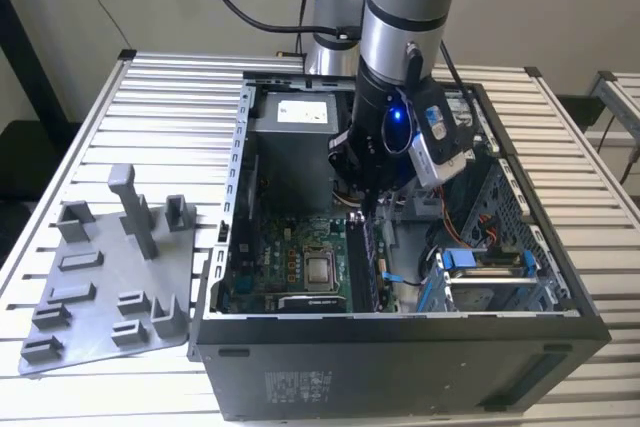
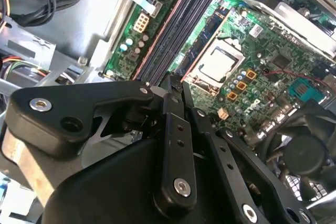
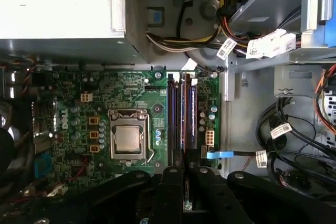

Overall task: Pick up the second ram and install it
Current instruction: 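Insert the second ram into the second slot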

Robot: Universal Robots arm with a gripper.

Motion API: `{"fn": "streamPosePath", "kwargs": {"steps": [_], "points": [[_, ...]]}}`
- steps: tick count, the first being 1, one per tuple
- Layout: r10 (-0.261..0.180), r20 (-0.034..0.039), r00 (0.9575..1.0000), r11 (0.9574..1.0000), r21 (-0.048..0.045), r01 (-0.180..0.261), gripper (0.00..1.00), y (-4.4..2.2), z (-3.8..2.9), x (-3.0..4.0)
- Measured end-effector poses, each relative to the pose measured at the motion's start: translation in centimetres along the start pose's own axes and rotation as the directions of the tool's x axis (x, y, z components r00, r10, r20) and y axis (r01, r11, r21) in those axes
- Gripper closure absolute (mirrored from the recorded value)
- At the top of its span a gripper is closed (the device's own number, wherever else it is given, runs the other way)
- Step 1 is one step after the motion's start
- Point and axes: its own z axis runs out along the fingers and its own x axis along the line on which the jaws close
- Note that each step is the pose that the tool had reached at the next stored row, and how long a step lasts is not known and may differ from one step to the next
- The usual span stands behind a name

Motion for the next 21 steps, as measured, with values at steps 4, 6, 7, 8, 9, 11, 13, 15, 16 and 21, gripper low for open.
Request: {"fn": "streamPosePath", "kwargs": {"steps": [4,6,7,8,9,11,13,15,16,21], "points": [[0.000,0.0000,1.0000,1.0000,-0.0002,0.000,0.86,-0.01,0.50,-0.01],[0.000,0.0000,1.0000,1.0000,-0.0002,0.000,0.86,-0.03,0.86,0.00],[0.000,0.0000,1.0000,1.0000,-0.0002,0.000,0.86,-0.03,1.04,0.00],[0.000,0.0000,1.0000,1.0000,-0.0002,0.000,0.86,-0.04,1.22,0.01],[0.000,0.0000,1.0000,1.0000,-0.0001,0.000,0.86,-0.05,1.40,0.01],[0.000,0.0000,1.0000,1.0000,-0.0001,0.000,0.86,-0.07,1.76,0.03],[0.000,0.0000,1.0000,1.0000,-0.0004,0.000,0.86,-0.10,2.13,0.05],[0.000,0.0001,1.0000,1.0000,-0.0002,0.000,0.86,-0.15,2.50,0.07],[0.000,-0.0001,1.0000,1.0000,0.0000,0.000,0.86,-0.22,2.67,0.09],[0.019,0.0006,0.9998,0.9998,0.0002,-0.019,0.86,-0.56,3.56,0.23]]}}
